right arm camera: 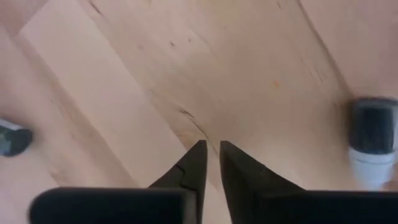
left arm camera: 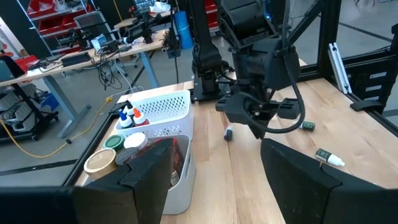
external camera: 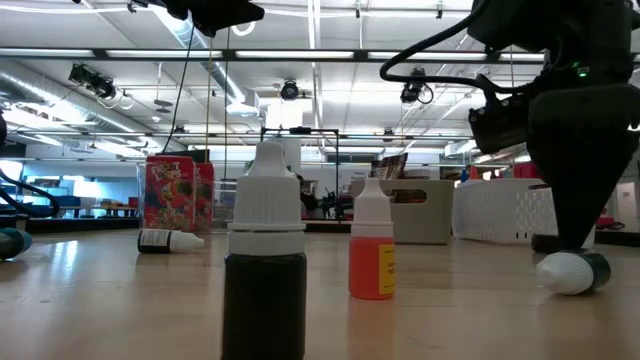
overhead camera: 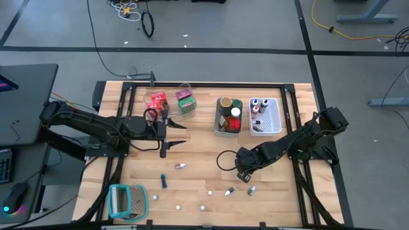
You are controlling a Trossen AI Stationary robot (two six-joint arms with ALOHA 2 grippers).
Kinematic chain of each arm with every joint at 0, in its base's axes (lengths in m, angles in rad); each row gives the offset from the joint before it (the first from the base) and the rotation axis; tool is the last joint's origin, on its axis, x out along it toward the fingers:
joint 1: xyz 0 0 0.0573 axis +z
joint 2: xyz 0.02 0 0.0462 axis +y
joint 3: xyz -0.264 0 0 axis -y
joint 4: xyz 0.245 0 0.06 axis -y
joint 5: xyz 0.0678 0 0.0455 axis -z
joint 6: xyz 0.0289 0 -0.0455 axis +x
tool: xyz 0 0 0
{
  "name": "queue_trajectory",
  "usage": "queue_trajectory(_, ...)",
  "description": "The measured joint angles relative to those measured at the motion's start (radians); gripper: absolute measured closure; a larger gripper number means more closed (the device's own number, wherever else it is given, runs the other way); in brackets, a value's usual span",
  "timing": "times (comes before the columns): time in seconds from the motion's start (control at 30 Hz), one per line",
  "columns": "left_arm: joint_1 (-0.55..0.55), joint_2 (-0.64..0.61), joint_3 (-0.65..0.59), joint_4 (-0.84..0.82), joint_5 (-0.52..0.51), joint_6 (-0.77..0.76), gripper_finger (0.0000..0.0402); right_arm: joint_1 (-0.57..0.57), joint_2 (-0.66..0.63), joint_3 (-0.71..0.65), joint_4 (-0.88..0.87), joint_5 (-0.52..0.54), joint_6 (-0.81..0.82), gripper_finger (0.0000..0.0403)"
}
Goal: Pick & Place Kitchen Items
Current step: Put the small purple food coloring bottle into the white bin
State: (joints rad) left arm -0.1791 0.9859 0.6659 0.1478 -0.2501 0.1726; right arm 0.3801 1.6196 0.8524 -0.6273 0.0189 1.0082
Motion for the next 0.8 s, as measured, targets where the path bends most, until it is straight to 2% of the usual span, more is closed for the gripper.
queue_trajectory(0.2, 0.0, 0.0, 0.0, 0.0, 0.0, 0.0, 0.015, -0.017, 0.0, 0.0, 0.0, 0.029, -0.113, 0.0294)
queue_trajectory(0.37, 0.0, 0.0, 0.0, 0.0, 0.0, 0.0, 0.015, -0.029, 0.0, 0.001, -0.001, 0.032, -0.276, 0.024)
queue_trajectory(0.47, 0.0, 0.0, 0.0, 0.0, 0.0, 0.0, 0.015, -0.032, 0.0, 0.001, -0.005, 0.074, -0.362, 0.0217)
queue_trajectory(0.67, 0.0, 0.0, 0.0, 0.0, 0.0, 0.0, 0.015, -0.032, -0.001, 0.001, -0.005, 0.191, -0.495, 0.0197)
queue_trajectory(0.8, 0.0, 0.0, 0.0, 0.0, 0.0, 0.0, 0.015, -0.035, -0.001, 0.011, -0.033, 0.204, -0.552, 0.02)
